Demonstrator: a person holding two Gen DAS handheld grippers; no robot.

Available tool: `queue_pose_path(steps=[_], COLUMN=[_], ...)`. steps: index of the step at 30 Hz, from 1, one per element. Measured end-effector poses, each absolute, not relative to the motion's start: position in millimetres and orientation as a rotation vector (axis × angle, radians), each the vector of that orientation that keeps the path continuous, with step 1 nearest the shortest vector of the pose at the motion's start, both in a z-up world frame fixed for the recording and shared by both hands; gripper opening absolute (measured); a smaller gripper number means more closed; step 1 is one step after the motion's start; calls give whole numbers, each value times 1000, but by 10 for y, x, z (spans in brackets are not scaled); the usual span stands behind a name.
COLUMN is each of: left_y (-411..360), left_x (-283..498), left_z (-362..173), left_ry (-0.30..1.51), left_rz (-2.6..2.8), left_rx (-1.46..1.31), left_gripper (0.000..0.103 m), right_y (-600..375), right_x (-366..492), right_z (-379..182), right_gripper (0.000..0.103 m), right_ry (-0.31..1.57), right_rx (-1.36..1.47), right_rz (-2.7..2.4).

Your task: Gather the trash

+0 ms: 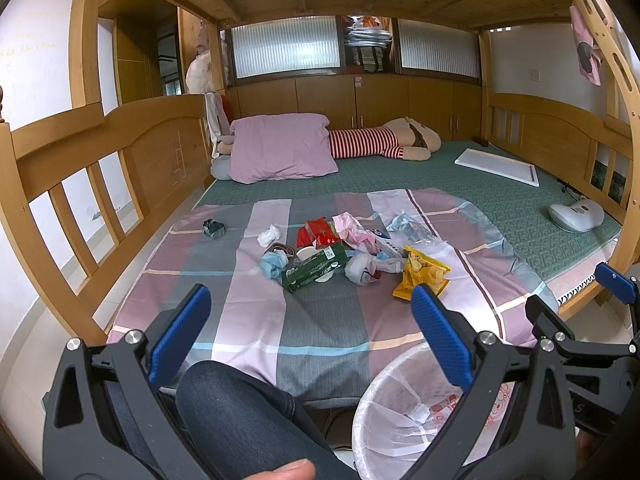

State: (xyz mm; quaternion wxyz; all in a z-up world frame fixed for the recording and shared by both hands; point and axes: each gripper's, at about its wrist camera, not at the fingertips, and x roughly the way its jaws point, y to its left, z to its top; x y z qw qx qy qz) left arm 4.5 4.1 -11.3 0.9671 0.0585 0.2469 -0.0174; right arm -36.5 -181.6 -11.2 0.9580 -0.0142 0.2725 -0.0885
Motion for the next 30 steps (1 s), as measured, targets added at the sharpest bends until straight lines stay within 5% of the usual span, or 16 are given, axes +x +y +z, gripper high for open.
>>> queue_pose_path(steps=[30], left_y=[44], left_x=[47], left_z=[-116], left_ry=[503], left_rz=[-37], left_rx=[116], left_gripper=[100], right_y=[-1807], right_x=[-356], right_z=[-172], right_gripper=[100], right_ry=[564], right_rx=[-17], right_rz=[-171])
